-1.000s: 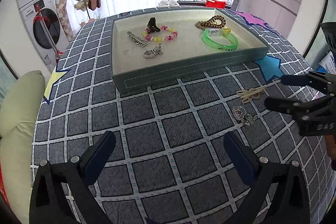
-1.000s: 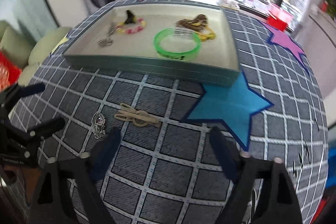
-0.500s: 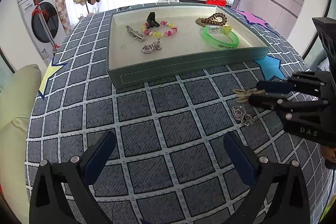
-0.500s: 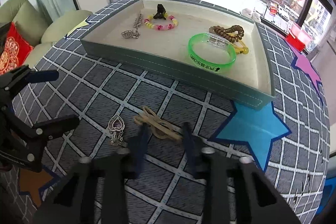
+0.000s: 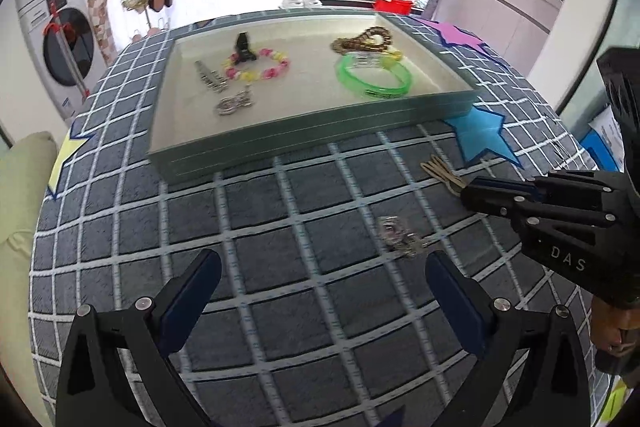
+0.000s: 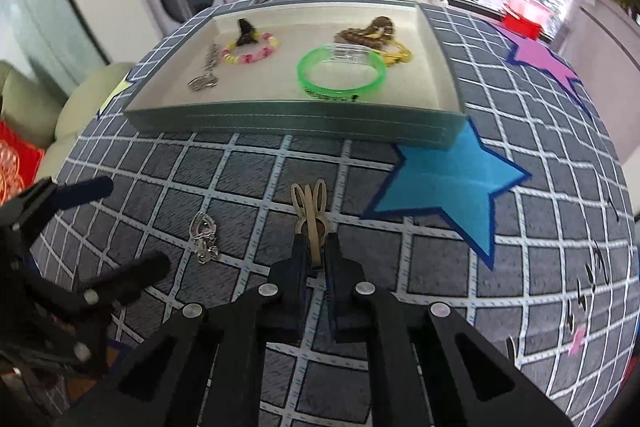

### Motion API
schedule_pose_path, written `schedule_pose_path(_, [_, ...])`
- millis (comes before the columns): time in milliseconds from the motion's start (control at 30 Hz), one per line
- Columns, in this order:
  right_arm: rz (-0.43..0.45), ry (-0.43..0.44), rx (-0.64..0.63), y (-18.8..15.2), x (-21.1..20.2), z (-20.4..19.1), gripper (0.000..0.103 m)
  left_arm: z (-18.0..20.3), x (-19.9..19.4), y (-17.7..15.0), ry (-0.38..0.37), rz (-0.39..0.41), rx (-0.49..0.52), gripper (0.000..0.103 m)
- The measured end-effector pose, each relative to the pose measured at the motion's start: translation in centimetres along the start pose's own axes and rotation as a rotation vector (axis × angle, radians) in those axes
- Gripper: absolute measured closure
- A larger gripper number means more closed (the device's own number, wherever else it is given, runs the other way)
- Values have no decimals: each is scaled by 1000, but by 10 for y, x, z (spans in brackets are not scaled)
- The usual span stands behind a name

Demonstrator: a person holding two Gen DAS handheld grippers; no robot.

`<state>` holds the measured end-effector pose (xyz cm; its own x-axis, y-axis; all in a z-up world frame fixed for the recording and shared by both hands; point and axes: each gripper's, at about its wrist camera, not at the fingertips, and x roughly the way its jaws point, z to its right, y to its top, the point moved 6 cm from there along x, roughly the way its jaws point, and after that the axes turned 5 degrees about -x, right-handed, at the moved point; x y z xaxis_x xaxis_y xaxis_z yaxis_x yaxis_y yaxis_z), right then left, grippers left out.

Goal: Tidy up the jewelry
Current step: 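Grasp the second heart pendant with the left tool while the right tool grasps the tan hair tie, then carry the pendant and hair tie into the tray and open both tools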

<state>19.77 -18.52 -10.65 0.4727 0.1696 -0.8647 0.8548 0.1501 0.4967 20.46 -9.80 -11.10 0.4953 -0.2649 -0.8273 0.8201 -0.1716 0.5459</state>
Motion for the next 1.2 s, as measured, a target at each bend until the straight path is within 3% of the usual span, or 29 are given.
schedule_pose_path(333, [11, 7, 50, -2, -6, 9, 94, 23, 19, 3, 23, -23, 68, 17])
schedule_pose_path(400, [11, 10, 57, -3, -6, 10, 94, 25, 17, 3, 21, -9, 84, 26])
schedule_pose_path(467, [10, 11, 62, -3, -5, 10, 94, 28, 15, 4, 13, 0, 100, 57])
schedule_pose_path(700, [18, 12, 98, -6, -10, 11, 94, 21, 9, 5, -55, -1, 58, 66])
schedule_pose_path(767, [24, 13, 108, -5, -12, 12, 94, 16, 7, 5, -70, 0, 40, 83])
schedule_pose_path(1200, [42, 35, 136, -6, -19, 6, 94, -11, -8, 3, -62, 20, -9, 83])
